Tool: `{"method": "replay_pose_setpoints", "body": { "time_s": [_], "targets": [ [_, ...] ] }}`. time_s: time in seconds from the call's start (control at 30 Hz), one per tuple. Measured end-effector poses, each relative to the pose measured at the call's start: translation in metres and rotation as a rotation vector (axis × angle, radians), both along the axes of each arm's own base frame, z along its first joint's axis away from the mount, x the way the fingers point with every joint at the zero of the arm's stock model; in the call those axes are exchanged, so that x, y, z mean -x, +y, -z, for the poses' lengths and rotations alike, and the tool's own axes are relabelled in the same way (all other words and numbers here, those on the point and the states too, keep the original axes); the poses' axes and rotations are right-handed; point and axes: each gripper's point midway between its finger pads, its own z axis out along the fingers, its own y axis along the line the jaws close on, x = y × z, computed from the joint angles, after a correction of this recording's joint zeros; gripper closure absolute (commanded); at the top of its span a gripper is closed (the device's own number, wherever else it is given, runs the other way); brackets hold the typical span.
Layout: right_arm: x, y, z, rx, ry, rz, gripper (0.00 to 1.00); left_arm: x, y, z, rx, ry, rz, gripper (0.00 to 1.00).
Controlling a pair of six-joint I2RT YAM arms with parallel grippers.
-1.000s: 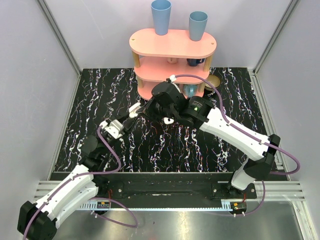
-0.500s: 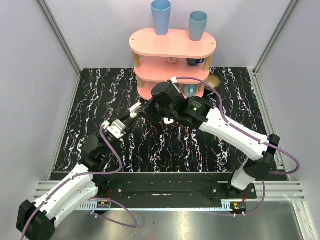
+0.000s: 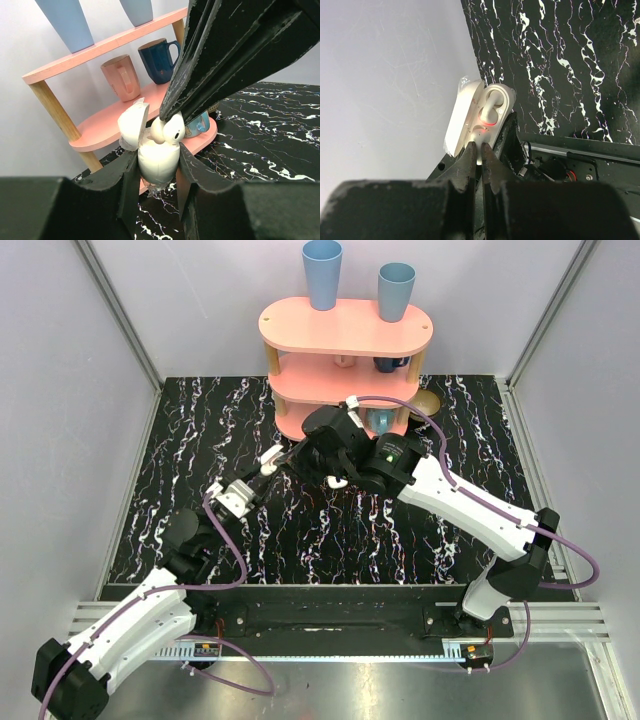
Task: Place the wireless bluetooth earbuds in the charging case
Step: Insert the left earbud into the left side groove of the charging case, then close the charging case with the earbuds.
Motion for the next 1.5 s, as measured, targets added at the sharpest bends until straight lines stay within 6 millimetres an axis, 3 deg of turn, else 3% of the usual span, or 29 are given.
{"method": "replay_pose_setpoints", "body": {
  "time_s": [0.7, 0.77, 1.07, 1.33, 1.5],
  "targets": [
    [-0.005, 0.008, 0.011, -0.004, 0.034, 0.024, 1.00, -0.002, -0.001, 0.009, -0.030, 0.021, -0.025, 1.00],
    [-0.005, 0.008, 0.011, -0.003, 0.034, 0.023, 0.88, -0.002, -0.001, 0.009, -0.030, 0.023, -0.028, 1.00],
    [-0.007, 0.011, 0.013, -0.009, 0.024, 0.022, 0.69, -0.005, -0.004, 0.013, -0.031, 0.036, -0.023, 1.00],
    [-0.006, 0.007, 0.011, 0.001, -0.027, 0.027, 0.61, -0.006, -0.005, 0.016, -0.023, 0.054, -0.026, 1.00],
    [0.001, -0.002, 0.010, 0.010, -0.054, 0.025, 0.59, -0.004, -0.006, 0.004, 0.013, 0.035, -0.014, 1.00]
  ]
}}
